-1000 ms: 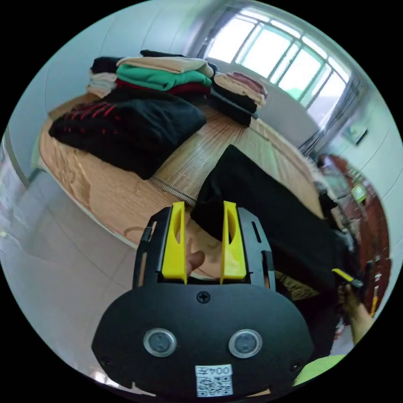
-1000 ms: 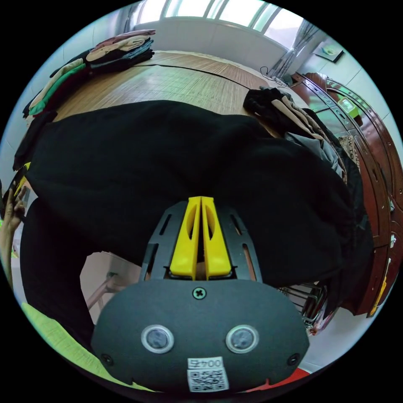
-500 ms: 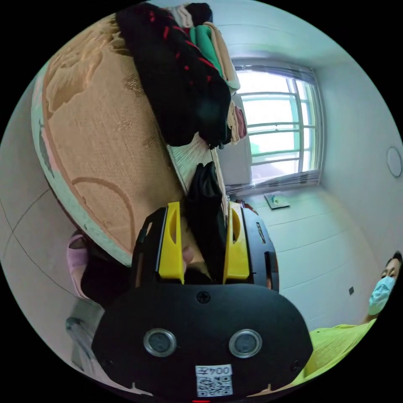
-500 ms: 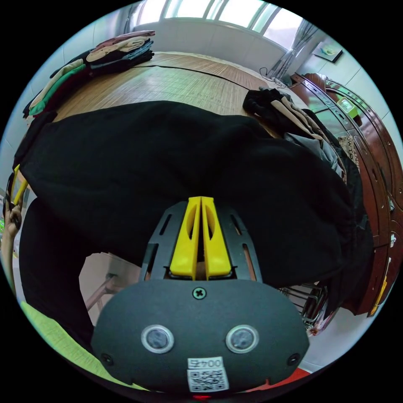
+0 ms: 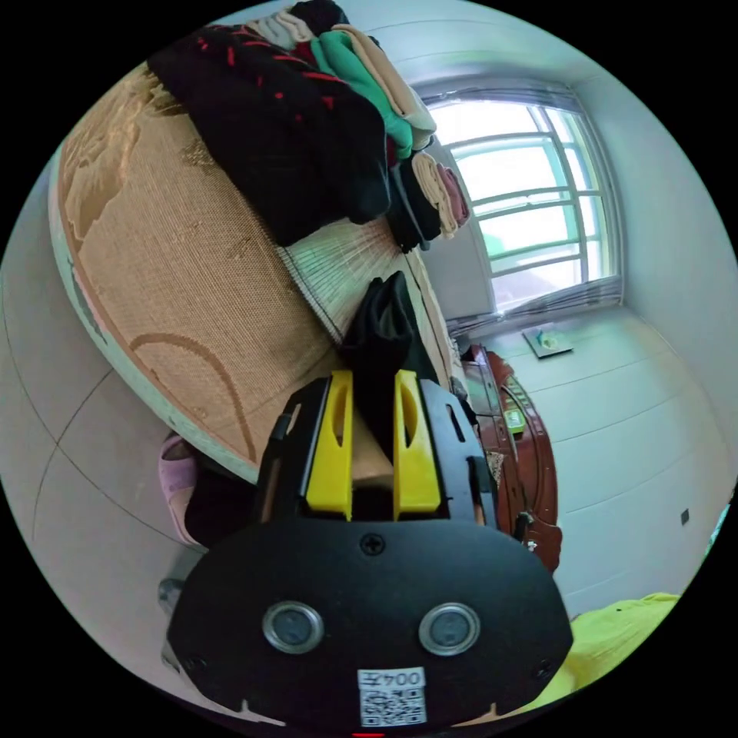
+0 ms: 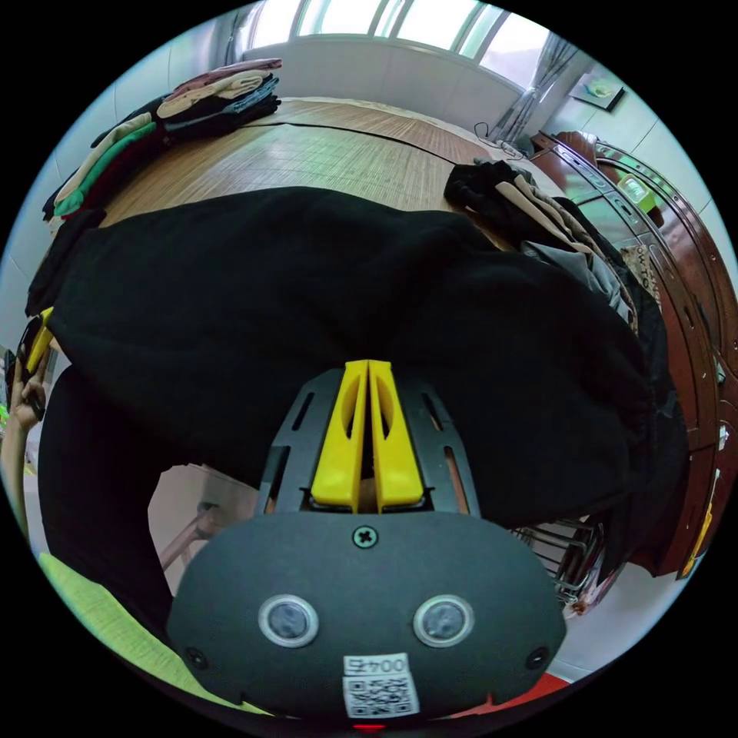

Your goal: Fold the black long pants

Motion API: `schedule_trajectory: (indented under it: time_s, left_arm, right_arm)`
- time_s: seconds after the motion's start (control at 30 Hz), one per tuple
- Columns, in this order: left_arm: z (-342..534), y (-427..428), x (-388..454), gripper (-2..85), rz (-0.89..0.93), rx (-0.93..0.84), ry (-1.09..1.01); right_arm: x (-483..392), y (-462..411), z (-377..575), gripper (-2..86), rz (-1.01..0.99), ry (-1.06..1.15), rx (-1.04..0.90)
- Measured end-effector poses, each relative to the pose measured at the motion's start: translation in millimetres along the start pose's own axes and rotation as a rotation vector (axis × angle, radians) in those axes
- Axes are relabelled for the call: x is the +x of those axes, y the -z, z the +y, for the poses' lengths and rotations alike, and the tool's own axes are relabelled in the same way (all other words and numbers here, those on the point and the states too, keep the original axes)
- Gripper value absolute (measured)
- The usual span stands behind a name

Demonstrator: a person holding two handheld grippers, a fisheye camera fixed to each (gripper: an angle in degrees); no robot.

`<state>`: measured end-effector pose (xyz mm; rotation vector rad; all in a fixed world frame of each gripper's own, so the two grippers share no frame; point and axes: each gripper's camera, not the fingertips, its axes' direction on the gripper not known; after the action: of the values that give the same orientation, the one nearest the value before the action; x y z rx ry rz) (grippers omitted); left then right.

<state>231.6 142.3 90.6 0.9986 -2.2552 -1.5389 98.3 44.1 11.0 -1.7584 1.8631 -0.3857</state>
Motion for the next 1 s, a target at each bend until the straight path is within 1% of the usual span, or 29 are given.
schedule_trajectory:
  time_s: [0.13,0.27,0.3,0.4,0.5,0.57,0.6,0.67,0.7,0.77,0.8,0.87,0.9,0.97,1.0]
  left_arm:
    - [6.5,-6.4,-20.7,5.5,-0.011,0.014,0.068]
    - [8.8,-14.5,-23.0,2.9,-0.078,-0.004,0.114]
    - [8.5,-16.1,-22.0,2.7,-0.091,-0.008,0.113]
    - [7.5,-26.7,-11.7,2.1,-0.13,-0.006,0.016]
    - [13.2,-39.7,4.9,2.0,-0.126,0.018,-0.178]
    - [23.9,-49.1,21.4,2.0,-0.075,0.048,-0.354]
    - [27.4,-51.5,26.9,2.0,-0.061,0.053,-0.404]
    - [42.9,-63.8,52.5,2.1,-0.022,0.054,-0.6]
    - [47.8,-67.7,60.2,2.1,-0.016,0.05,-0.653]
    - [71.2,-86.3,93.9,2.1,-0.007,0.025,-0.862]
    - [77.6,-91.9,102.4,2.2,-0.003,0.014,-0.909]
    - [106.4,-117.0,135.4,2.4,0.005,-0.024,-1.087]
    - [114.4,-124.3,143.2,2.4,0.01,-0.035,-1.128]
    - [150.5,-158.8,170.8,2.8,0.033,-0.089,-1.289]
    - [159.9,-168.5,176.0,3.0,0.038,-0.105,-1.323]
  right_arm:
    - [10.3,-0.6,6.2,-0.7,-0.018,-0.009,0.002]
    - [36.5,6.8,17.4,-0.7,-0.104,-0.106,0.023]
    - [44.3,9.9,22.6,-0.7,-0.128,-0.141,0.03]
    - [60.2,20.6,38.7,-0.7,-0.184,-0.177,0.056]
    - [78.0,33.4,59.3,-0.7,-0.227,-0.214,0.09]
    - [90.6,40.2,73.5,-0.7,-0.25,-0.243,0.11]
    - [99.0,44.3,83.2,-0.7,-0.261,-0.259,0.124]
    - [111.5,49.6,97.9,-0.7,-0.276,-0.283,0.148]
    - [119.6,52.2,107.3,-0.7,-0.283,-0.298,0.161]
    - [131.6,55.0,121.1,-0.7,-0.291,-0.322,0.179]
    - [139.4,56.2,130.1,-0.7,-0.294,-0.336,0.189]
    - [150.9,56.9,143.3,-0.6,-0.298,-0.358,0.202]
    - [158.8,56.8,151.8,-0.6,-0.301,-0.375,0.209]
    - [170.5,56.0,164.5,-0.5,-0.309,-0.399,0.217]
    - [178.1,54.9,172.8,-0.5,-0.313,-0.416,0.22]
